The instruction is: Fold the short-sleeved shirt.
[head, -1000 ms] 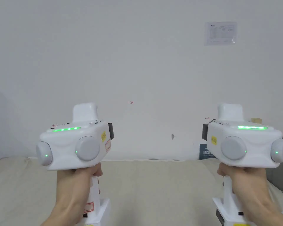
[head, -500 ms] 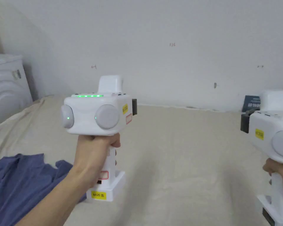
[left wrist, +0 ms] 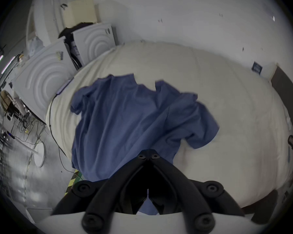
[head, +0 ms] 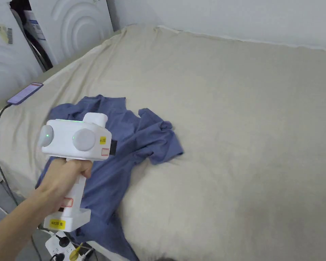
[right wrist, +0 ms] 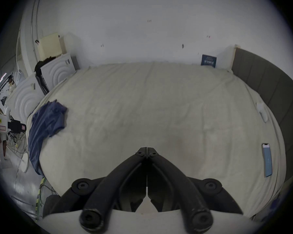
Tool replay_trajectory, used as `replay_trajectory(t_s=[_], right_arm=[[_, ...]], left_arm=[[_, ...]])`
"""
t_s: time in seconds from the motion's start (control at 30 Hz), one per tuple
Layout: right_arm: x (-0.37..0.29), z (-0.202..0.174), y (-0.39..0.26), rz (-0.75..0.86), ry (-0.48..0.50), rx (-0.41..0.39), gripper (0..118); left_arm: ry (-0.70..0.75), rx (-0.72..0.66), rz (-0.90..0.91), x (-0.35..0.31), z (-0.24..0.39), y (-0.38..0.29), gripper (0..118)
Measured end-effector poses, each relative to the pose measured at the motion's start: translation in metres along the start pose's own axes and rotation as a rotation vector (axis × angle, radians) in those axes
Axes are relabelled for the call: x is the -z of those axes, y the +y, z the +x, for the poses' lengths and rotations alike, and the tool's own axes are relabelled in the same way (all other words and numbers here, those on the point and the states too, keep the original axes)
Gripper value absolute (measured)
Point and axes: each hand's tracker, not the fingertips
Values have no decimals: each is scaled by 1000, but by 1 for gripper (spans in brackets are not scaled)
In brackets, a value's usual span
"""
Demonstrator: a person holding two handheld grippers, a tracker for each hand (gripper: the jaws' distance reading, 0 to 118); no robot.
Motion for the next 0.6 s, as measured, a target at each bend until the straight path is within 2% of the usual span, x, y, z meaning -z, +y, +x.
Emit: replay_trajectory(t_s=[0.03, 0.07, 0.1, 0.13, 0.23, 0.33, 0.43, 0.47, 0.5, 0.53, 0.57, 0.6], right_arm=[[6, -2, -2, -11, 6, -2, 0], [11, -5, -4, -23, 9, -6, 0], [15, -8, -6, -34, 7, -9, 0], [14, -12, -7, -46, 2, -10, 0], [20, -12, -14, -82, 15, -7, 0], [12, -22, -21, -110, 12, -27, 0], [10, -26, -23, -127, 17, -31, 0], [10, -27, -23, -129, 18, -33, 0], [11, -27, -23, -133, 22, -35, 0], [11, -27, -23, -134, 24, -37, 0], [9, -28, -22, -132, 28, -36, 0], [7, -28, -22, -131, 35, -37, 0]], left_arm=[[-14, 5, -16, 11, 3, 2, 1], [-37, 10, -59, 23, 9, 4, 43], [-28, 7, -85, 31, 16, 5, 91], [-33, 16, -101, 43, 20, 6, 117], [-156, -4, -143, 73, 22, 4, 118], [-96, -21, -199, 91, 14, 0, 116], [20, 71, -213, 102, 10, -9, 116], [4, 71, -203, 107, 4, -10, 116], [-56, 16, -162, 107, -1, -10, 111], [-75, -42, -175, 105, -4, -8, 99], [-126, -78, -176, 102, -7, -6, 84], [-80, -53, -150, 97, -8, -5, 68]])
